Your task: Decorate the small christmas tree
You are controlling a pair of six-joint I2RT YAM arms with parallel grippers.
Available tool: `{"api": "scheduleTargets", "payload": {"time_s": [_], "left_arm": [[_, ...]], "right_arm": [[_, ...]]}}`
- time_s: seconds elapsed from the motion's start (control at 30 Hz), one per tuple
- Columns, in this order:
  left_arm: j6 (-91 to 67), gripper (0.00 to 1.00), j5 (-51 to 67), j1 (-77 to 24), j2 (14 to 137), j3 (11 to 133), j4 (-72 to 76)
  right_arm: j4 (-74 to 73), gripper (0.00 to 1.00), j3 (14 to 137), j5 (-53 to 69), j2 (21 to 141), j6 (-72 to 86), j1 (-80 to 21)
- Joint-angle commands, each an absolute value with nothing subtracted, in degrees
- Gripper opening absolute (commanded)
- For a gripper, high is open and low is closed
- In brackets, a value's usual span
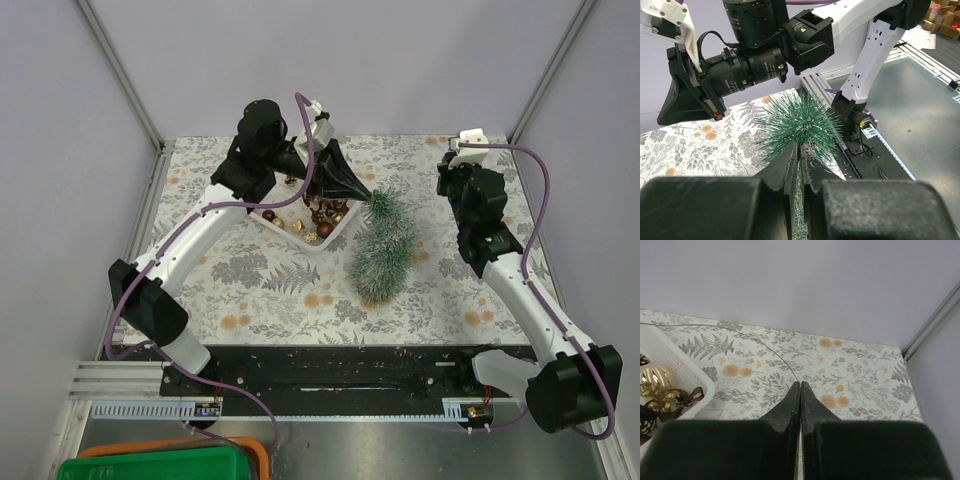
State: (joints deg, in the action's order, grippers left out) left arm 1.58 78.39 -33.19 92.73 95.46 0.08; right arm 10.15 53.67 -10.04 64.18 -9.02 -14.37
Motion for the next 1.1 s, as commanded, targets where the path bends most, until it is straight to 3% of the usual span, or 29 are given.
{"api": "scheduleTargets", "payload": {"time_s": [0.0, 0.1, 0.3, 0.43, 0.63, 0.77, 1.0, 1.07], "left_arm": [[1.50, 0.09, 81.21, -31.91, 89.56, 95.19, 2.46], [1.32, 0.09, 81.38, -31.47, 88.42, 93.96, 2.37], [1.05, 0.09, 81.39, -30.41, 86.49, 91.94, 2.64], [0.79, 0.09, 81.21, -29.80, 85.34, 91.23, 3.16], [1.05, 0.09, 79.98, -28.83, 83.76, 89.48, 3.25], [1.93, 0.09, 79.45, -27.86, 82.27, 87.72, 3.60], [2.20, 0.10, 78.75, -26.19, 79.19, 83.41, 4.75], [2.28, 0.10, 78.84, -26.02, 78.58, 82.36, 5.01]], "right_arm": [[15.91, 0.00, 53.26, -14.68, 63.54, -16.08, -15.99], [16.43, 0.00, 53.26, -17.21, 63.81, -19.41, -17.75], [24.06, 0.00, 51.68, -36.80, 65.92, -35.66, -24.60], [16.56, 0.00, 53.60, -38.84, 63.81, -31.06, -24.96], [-16.91, 0.00, 61.16, -25.78, 56.53, -4.61, -24.96], [-30.82, 0.02, 60.91, -14.17, 52.39, 6.22, -24.96], [-41.75, 0.20, 57.57, -8.78, 46.15, 12.74, -24.96], [-40.44, 0.32, 57.13, -10.89, 45.44, 12.83, -24.96]]}}
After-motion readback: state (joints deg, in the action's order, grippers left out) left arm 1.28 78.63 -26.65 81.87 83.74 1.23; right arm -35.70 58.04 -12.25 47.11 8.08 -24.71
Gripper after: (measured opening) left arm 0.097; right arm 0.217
